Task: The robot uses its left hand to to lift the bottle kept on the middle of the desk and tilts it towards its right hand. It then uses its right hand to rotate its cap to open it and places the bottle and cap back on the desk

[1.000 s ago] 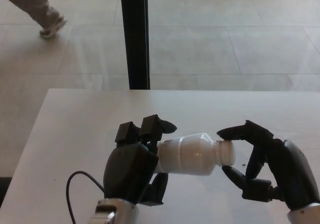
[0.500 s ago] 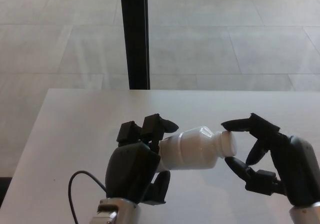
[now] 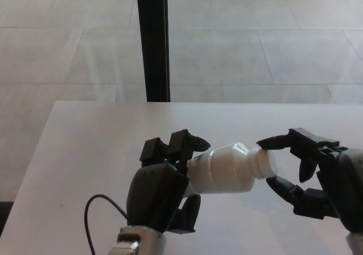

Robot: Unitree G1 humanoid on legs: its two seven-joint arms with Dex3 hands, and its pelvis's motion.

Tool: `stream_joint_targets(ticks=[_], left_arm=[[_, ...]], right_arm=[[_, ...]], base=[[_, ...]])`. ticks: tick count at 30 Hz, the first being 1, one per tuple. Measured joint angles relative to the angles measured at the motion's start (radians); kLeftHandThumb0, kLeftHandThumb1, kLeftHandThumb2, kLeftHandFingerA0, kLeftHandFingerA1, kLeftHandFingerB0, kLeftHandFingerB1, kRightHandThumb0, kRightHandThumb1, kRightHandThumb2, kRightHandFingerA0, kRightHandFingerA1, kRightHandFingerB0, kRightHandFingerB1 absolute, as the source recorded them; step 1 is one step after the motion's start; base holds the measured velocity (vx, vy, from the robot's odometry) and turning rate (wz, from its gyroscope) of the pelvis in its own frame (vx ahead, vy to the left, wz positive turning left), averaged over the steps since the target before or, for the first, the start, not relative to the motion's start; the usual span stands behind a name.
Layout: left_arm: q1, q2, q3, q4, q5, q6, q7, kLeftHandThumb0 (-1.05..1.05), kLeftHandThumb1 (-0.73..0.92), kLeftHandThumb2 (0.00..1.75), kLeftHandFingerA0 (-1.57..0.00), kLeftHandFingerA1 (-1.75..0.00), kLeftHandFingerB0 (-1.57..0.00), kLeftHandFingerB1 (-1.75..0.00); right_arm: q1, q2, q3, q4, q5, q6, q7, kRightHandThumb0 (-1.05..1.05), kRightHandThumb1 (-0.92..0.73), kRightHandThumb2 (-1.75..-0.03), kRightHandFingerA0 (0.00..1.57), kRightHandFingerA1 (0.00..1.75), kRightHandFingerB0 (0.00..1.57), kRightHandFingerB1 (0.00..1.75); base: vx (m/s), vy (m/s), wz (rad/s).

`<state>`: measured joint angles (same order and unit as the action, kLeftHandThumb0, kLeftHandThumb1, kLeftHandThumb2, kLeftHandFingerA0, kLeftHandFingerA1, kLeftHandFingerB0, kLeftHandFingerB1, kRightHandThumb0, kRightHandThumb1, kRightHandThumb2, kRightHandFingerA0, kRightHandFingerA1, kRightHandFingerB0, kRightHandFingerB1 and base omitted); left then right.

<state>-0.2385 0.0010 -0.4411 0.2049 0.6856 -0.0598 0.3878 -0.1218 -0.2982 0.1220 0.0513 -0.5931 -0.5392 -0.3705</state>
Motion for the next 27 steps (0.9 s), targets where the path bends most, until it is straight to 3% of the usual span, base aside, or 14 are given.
stream_joint_targets(ticks=[2,3,10,11,12,13,15,18,19,27], left_arm=[[0.0,0.0,-0.003,0.003,0.0,-0.001,0.0,0.11,0.48,1.38,-1.06,-1.75,-0.87,-1.43],[0.0,0.0,-0.004,0.004,0.0,-0.002,0.0,0.16,0.48,1.33,-0.92,-1.75,-0.84,-1.5],[0.0,0.001,-0.005,0.011,0.0,-0.003,0.0,0.17,0.5,1.32,-0.94,-1.75,-0.85,-1.48],[0.0,0.001,-0.005,0.011,0.0,-0.003,0.0,0.17,0.49,1.33,-0.95,-1.75,-0.85,-1.45],[0.0,0.001,-0.005,0.012,0.0,-0.004,0.0,0.17,0.49,1.33,-0.96,-1.75,-0.86,-1.45],[0.0,0.001,-0.005,0.012,0.001,-0.004,0.0,0.16,0.48,1.31,-0.94,-1.75,-0.86,-1.47],[-0.001,0.002,-0.005,0.013,0.001,-0.005,0.0,0.18,0.48,1.32,-0.93,-1.75,-0.85,-1.45],[-0.003,0.004,-0.007,0.016,0.002,-0.006,0.0,0.16,0.5,1.32,-0.95,-1.75,-0.85,-1.45],[-0.003,0.003,-0.007,0.016,0.001,-0.006,0.0,0.17,0.5,1.32,-0.96,-1.75,-0.85,-1.46],[-0.014,0.004,-0.008,0.017,0.001,-0.011,0.0,0.18,0.45,1.35,-0.94,-1.75,-0.86,-1.45]], right_arm=[[-0.003,-0.016,0.003,0.012,-0.005,-0.023,-0.007,-0.18,-0.63,-0.83,0.78,1.75,0.83,1.0],[-0.005,-0.025,0.005,0.019,-0.009,-0.039,-0.013,-0.18,-0.63,-0.81,0.78,1.75,0.81,1.02],[-0.02,-0.066,0.024,0.046,-0.043,-0.123,-0.05,-0.23,-0.69,-0.69,0.75,1.71,0.76,1.01],[-0.025,-0.073,0.028,0.05,-0.05,-0.136,-0.055,-0.21,-0.68,-0.68,0.88,1.68,0.79,1.06],[-0.03,-0.082,0.03,0.052,-0.058,-0.148,-0.061,-0.23,-0.69,-0.7,0.75,1.7,0.75,1.03],[-0.035,-0.091,0.033,0.054,-0.067,-0.158,-0.066,-0.18,-0.67,-0.7,0.86,1.67,0.77,1.06],[-0.047,-0.11,0.039,0.057,-0.088,-0.184,-0.08,-0.19,-0.7,-0.65,0.78,1.66,0.73,1.06],[-0.066,-0.143,0.048,0.058,-0.125,-0.221,-0.103,-0.24,-0.68,-0.7,0.72,1.47,0.65,1.05],[-0.074,-0.153,0.05,0.058,-0.138,-0.231,-0.11,-0.25,-0.65,-0.68,0.76,1.4,0.73,1.04],[-0.159,-0.239,0.072,0.072,-0.248,-0.285,-0.187,-0.32,-0.62,-0.66,0.74,1.44,0.76,1.0]], base=[[0.0,0.0,0.0],[0.0,0.0,0.0],[0.0,0.0,0.0],[0.0,0.0,0.0],[0.0,0.0,0.0],[0.0,0.0,0.0],[0.0,0.0,0.0],[0.0,0.0,0.0],[0.0,0.0,0.0],[0.0,0.0,0.0]])
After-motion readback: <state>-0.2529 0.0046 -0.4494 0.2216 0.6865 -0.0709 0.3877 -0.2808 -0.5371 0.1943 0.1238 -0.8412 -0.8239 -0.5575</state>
